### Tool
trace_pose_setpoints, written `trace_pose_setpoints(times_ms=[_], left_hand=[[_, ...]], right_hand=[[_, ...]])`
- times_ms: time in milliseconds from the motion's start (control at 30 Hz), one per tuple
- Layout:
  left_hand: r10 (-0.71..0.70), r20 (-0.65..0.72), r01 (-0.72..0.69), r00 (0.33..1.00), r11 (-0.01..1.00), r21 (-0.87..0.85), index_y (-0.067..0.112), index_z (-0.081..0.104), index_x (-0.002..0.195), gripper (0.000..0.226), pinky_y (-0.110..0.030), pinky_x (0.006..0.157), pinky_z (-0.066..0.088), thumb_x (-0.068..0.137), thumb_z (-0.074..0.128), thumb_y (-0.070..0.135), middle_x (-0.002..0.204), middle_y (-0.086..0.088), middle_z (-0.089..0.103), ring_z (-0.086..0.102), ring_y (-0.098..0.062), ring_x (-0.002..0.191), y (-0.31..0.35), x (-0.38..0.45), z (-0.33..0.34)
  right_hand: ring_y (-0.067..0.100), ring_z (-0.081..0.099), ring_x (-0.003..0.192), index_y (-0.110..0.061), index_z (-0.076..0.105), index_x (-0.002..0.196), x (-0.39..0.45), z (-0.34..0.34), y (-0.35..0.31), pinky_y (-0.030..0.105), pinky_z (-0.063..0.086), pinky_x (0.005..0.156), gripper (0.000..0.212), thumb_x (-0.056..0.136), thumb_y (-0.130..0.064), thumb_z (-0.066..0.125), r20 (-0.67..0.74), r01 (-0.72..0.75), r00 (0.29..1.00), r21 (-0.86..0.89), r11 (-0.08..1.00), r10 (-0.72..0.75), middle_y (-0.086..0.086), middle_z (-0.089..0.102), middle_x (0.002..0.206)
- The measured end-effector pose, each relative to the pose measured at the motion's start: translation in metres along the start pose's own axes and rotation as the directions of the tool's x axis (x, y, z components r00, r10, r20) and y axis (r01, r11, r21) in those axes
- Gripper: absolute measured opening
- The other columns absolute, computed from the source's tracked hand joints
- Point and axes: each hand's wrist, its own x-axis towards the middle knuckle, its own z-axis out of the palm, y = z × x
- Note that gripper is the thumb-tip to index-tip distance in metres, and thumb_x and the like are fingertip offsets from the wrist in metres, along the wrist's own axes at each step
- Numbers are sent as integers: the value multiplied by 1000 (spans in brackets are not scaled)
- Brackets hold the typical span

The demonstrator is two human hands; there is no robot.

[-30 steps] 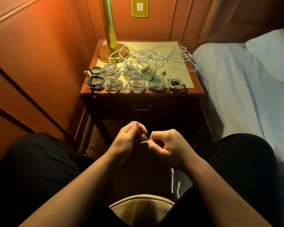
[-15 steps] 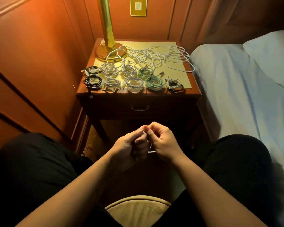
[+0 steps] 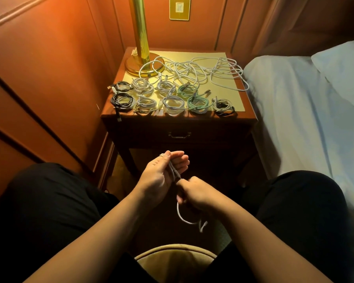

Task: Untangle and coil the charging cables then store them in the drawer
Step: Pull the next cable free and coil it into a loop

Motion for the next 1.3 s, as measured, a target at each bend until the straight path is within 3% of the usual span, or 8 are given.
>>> trace_pose_setpoints(times_ms=[167,267,400,600,767,967,1167,1300], left_hand=[[144,15,-142,990,949,283,2,65,122,39,-34,100,54,111,34,22,116,-13,75,70,-24,114,-4,8,-15],[196,113,-223,974,741,634,9,71,113,36,-29,94,56,111,38,22,108,-7,77,72,-19,106,5,10,-26],[-8,245,-181,970,651,737,4,71,96,43,-27,75,53,110,40,30,84,-2,72,68,-16,80,9,9,-27],[-227,264,17,937,787,617,14,62,77,60,-30,63,42,104,29,57,65,2,52,47,-13,61,0,1,-15],[-344,280,146,896,824,547,14,48,72,53,-29,55,31,106,33,50,61,2,32,31,-13,55,8,-2,-12],[-250,278,170,928,944,284,14,41,71,47,-28,53,35,111,29,37,61,-2,27,31,-15,53,-1,-4,-7],[-213,-92,177,973,937,-300,14,49,76,42,-26,65,40,110,38,36,61,3,41,42,-10,53,4,8,-3],[-117,-308,23,944,955,-295,8,62,90,35,-32,75,54,109,46,33,70,-2,62,62,-13,66,11,15,-11]], right_hand=[[14,52,52,-13,70,67,-15,-9,-6,27,44,57,56,106,-41,39,79,-64,994,-136,989,75,-4,61,51],[17,55,59,-14,66,61,-20,-15,-1,39,47,64,53,104,-38,46,-11,146,988,-251,957,-154,0,61,60],[8,49,53,-7,68,81,-21,-26,3,31,38,53,36,107,-26,51,-170,417,880,-167,893,-443,-3,57,61],[7,63,68,-24,60,90,-15,-31,8,37,54,61,23,106,-36,48,-252,473,752,-437,766,-608,-9,65,76],[9,66,70,-25,64,95,-5,-34,11,33,58,60,17,101,-41,64,-418,477,707,-314,821,-571,-6,67,76],[31,61,63,-24,72,89,10,-24,17,48,49,60,39,98,-59,57,-288,356,902,78,931,-321,7,69,72],[18,45,54,-18,62,75,15,-6,23,33,35,52,42,109,-40,48,-113,227,969,62,972,-219,2,51,62],[9,50,50,-21,70,69,6,-3,16,29,42,55,52,109,-44,46,-15,173,984,-79,982,-175,-7,54,53]])
